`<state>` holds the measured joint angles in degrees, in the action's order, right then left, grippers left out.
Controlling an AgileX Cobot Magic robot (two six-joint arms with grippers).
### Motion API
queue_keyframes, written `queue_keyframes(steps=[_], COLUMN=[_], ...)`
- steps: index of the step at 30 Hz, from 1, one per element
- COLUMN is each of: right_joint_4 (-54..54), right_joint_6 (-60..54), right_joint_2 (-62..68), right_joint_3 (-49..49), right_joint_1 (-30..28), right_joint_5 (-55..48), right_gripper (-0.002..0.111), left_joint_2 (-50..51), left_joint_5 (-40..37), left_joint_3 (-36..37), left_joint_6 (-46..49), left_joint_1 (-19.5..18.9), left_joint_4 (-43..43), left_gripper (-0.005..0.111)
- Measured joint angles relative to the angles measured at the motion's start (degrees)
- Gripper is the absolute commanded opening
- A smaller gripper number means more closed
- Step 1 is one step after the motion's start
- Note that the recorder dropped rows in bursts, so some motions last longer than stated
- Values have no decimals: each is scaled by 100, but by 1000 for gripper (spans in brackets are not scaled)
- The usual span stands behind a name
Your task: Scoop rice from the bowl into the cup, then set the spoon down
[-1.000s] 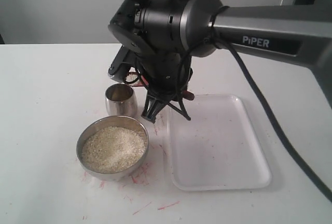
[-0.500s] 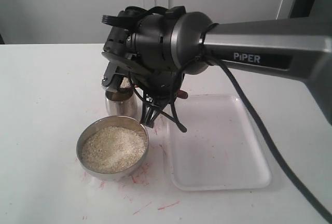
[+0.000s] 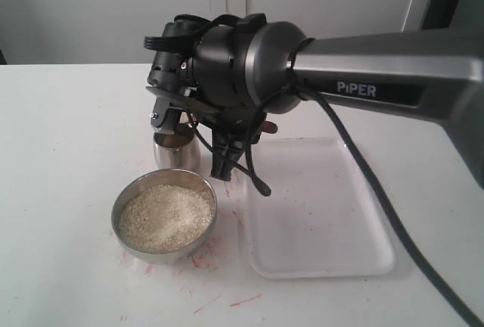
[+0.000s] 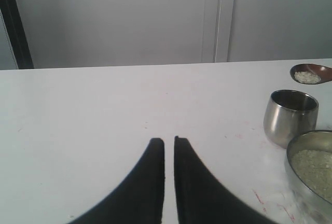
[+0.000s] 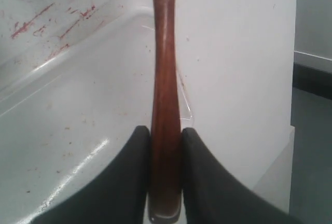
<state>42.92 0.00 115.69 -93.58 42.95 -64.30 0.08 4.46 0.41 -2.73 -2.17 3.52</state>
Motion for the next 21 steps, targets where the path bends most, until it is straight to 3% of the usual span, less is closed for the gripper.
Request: queue_keyframes(steps=[21], right_joint_4=[842], right_joint_6=[0], right_joint_2=[0], right_joint_3=[9], right_joint_1=[219], right_joint_5=[-123], right_gripper=[0], left_joint_2=[0], left_joint_5=[0], left_joint_3=[0], left_joint_6=[0], left_joint_1=[0], left_joint_4=[0], left_gripper=[14])
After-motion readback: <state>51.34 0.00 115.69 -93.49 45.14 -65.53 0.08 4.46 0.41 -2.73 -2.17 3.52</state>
